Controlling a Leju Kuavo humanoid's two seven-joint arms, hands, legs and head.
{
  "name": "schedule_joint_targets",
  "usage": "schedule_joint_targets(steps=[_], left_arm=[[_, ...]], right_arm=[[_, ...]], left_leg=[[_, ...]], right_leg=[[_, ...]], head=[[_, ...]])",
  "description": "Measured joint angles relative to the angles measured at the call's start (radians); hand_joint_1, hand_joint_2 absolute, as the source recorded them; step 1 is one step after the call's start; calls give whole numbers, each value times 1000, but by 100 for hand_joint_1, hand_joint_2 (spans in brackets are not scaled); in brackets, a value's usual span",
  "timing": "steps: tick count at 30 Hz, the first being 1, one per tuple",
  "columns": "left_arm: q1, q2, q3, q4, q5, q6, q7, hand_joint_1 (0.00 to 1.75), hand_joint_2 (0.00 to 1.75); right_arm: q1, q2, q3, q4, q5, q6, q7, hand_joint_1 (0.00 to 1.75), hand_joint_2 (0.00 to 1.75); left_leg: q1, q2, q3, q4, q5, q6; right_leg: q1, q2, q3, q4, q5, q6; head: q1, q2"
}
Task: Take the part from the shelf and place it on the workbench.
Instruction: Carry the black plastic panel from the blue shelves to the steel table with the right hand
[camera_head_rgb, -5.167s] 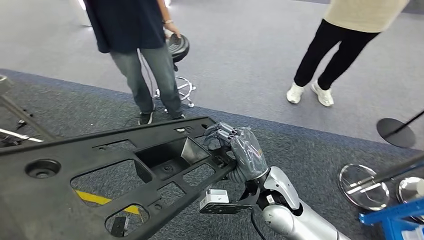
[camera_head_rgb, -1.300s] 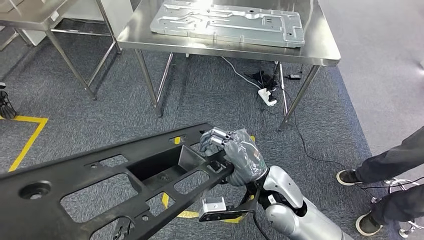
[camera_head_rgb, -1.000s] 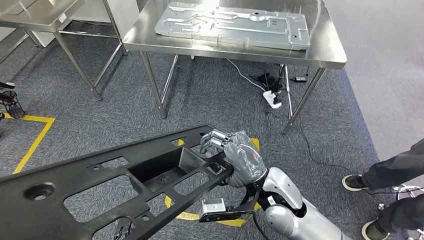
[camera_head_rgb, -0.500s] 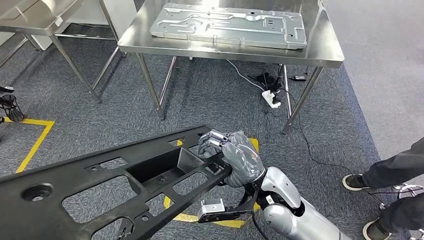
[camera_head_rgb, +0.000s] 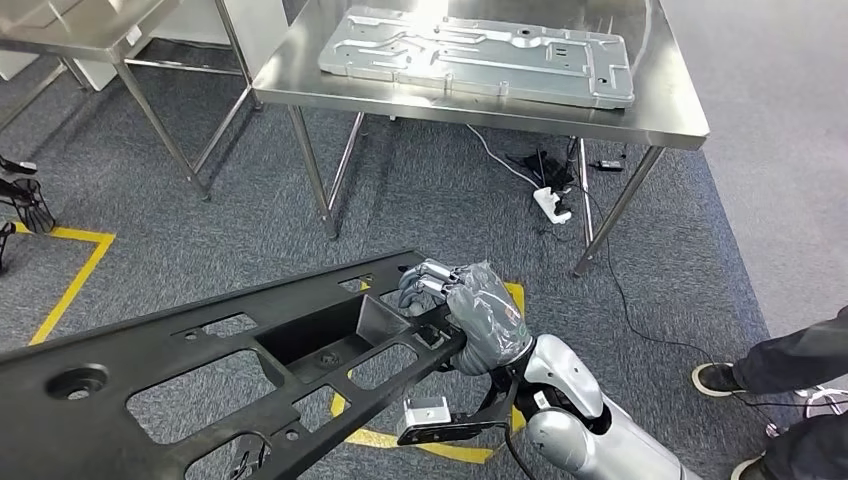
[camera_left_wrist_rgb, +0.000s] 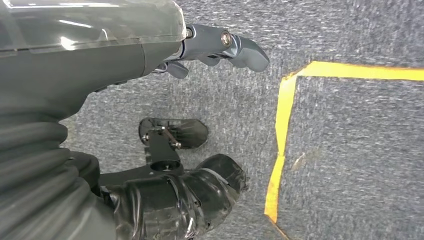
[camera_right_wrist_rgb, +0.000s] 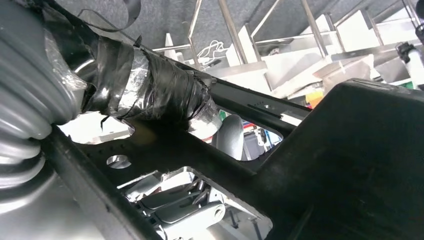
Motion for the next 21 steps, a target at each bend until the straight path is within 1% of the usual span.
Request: schedule_joint_targets(steps=[1,2,4,5,6,7,8,9,10,11,12,13,14,15,16,17,19,20,21], left_arm=[[0,0,0,0,0,0,0,0,175],[0,0,0,0,0,0,-1,0,175],[0,0,0,0,0,-1,-1,0,175],[-1,0,0,0,0,-1,-1,0,175],[-1,0,0,0,0,-1,-1,0,175],[-1,0,0,0,0,-2,-2,0,175],[0,-1,0,0,0,-2,-2,0,175],[2,-1,0,0,0,-2,-2,0,175],[3,-2,0,0,0,-2,-1,0,175],[4,-2,0,0,0,-2,-1,0,175],[4,-2,0,0,0,-2,-1,0,175],[4,-2,0,0,0,-2,-1,0,175],[3,-1,0,0,0,-2,-1,0,175],[2,-1,0,0,0,-2,-1,0,175],[1,-1,0,0,0,-2,-1,0,175],[1,-2,0,0,0,-2,-2,0,175],[3,-2,-1,0,0,-2,-2,0,175],[3,-2,-1,0,0,-2,-2,0,175],[2,-3,-1,0,0,-2,-2,0,175]], right_arm=[[0,0,0,0,0,0,0,175,175],[0,0,0,0,0,0,0,175,175],[0,0,0,0,0,0,0,175,175],[-1,0,0,0,0,0,0,175,175],[-2,1,0,0,0,0,0,175,175],[-3,1,0,0,0,0,-1,175,175],[-3,1,0,0,0,0,-1,175,175],[-2,2,0,0,0,0,-1,175,175],[-1,2,1,0,0,0,-1,175,175],[-1,2,1,0,0,0,-1,175,175],[-1,2,1,0,0,0,-1,175,175],[-1,2,1,0,0,0,-1,175,175],[-1,2,1,0,0,0,-1,175,175],[-1,2,1,0,0,0,-1,175,175],[-2,2,1,0,0,0,-1,175,175],[-2,2,1,0,0,0,-1,175,175],[-2,2,1,-1,0,0,-1,175,175],[-3,2,1,-1,0,0,-1,175,175],[-4,2,1,-2,0,0,-1,175,175]], left_leg=[[-1,0,-1,-1,-1,-5],[-3,0,-1,-2,-2,-11],[-1,1,-1,1,-8,-21],[0,3,-8,19,-19,-27],[1,4,-27,60,-39,-33],[2,5,-57,120,-64,-38],[3,6,-96,188,-89,-42],[4,6,-132,246,-103,-45],[4,7,-153,273,-99,-46],[5,7,-155,260,-75,-46],[5,7,-138,210,-37,-44],[4,7,-108,139,2,-40],[1,7,-76,74,28,-35],[-1,7,-54,30,41,-29],[-4,7,-42,7,41,-24],[-7,6,-39,3,36,-19],[-1,5,-32,-6,36,-8],[2,5,-25,-12,35,-2],[6,5,-18,-17,34,4]], right_leg=[[3,1,9,-19,-1,-3],[5,2,12,-24,-4,-6],[0,3,18,-32,-3,-15],[-4,2,25,-38,-3,-21],[-6,1,32,-42,-3,-26],[-6,0,37,-44,-6,-31],[-5,-1,39,-43,-9,-35],[-4,-1,41,-43,-12,-37],[-3,-1,44,-42,-15,-38],[-3,1,48,-41,-19,-38],[-3,2,53,-39,-23,-36],[-3,3,60,-37,-30,-33],[-1,3,64,-35,-36,-30],[1,3,67,-34,-40,-25],[2,3,68,-35,-43,-20],[4,3,69,-36,-44,-15],[5,3,72,-36,-50,-4],[5,3,68,-22,-60,0],[5,3,52,14,-79,5]], head=[[0,0],[-1,0],[-1,0],[-3,0],[-4,0],[-6,0],[-8,0],[-7,0],[-7,0],[-7,0],[-8,0],[-7,0],[-7,0],[-6,0],[-6,0],[-5,0],[-4,0],[-2,0],[1,0]])
